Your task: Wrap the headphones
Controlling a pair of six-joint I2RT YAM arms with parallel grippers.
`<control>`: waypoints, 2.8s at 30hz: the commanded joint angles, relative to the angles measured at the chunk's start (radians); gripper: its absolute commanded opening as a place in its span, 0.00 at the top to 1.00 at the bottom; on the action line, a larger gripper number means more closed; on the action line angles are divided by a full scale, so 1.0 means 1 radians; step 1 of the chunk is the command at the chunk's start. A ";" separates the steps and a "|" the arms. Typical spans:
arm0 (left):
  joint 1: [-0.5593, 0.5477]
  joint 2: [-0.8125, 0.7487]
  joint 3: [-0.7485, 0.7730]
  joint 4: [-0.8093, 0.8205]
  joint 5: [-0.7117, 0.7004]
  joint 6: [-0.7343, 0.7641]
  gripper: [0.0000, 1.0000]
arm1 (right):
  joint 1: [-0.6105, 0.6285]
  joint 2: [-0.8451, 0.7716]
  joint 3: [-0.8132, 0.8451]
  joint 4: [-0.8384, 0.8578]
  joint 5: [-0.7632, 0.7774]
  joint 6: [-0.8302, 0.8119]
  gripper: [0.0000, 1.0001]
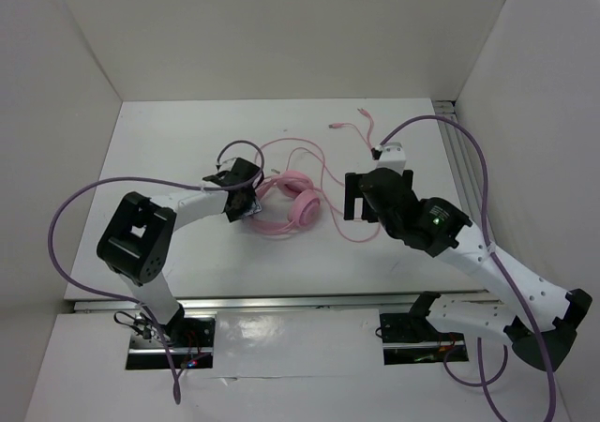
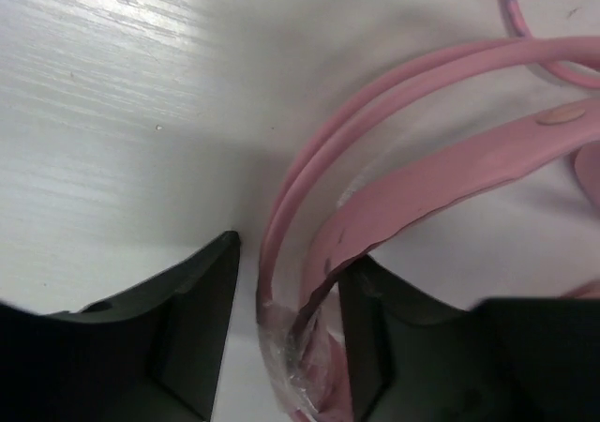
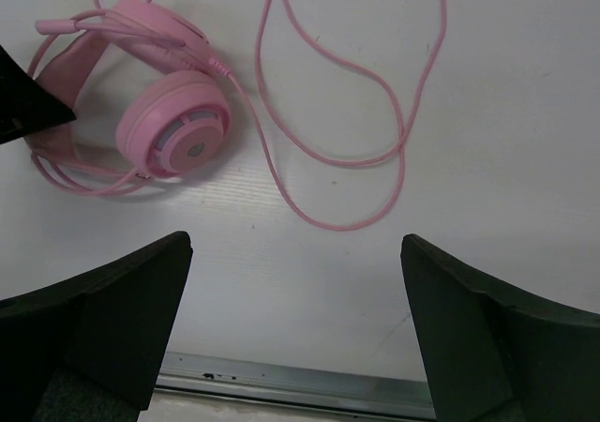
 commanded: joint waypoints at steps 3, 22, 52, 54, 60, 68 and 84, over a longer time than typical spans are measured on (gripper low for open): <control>-0.022 0.037 -0.046 -0.028 -0.007 -0.067 0.56 | 0.015 -0.001 -0.004 0.070 0.004 -0.011 0.00; -0.039 -0.451 0.274 -0.638 -0.387 0.006 1.00 | 0.015 -0.232 -0.339 0.761 -0.381 -0.280 0.00; 0.125 -0.474 1.102 -0.922 -0.131 0.300 1.00 | -0.268 0.340 -0.377 1.552 -1.105 -0.225 0.36; 0.136 -0.465 1.092 -0.913 -0.131 0.300 1.00 | -0.268 0.360 -0.377 1.589 -1.121 -0.211 0.36; 0.168 -0.456 1.072 -0.891 -0.113 0.300 1.00 | -0.268 0.403 -0.377 1.633 -1.121 -0.200 0.60; 0.187 -0.465 0.866 -0.808 -0.287 0.294 1.00 | -0.168 0.256 -0.395 1.456 -0.893 -0.289 1.00; 0.009 -0.275 0.740 -0.723 -0.565 0.401 1.00 | 0.380 0.042 -0.289 1.069 0.148 -0.680 1.00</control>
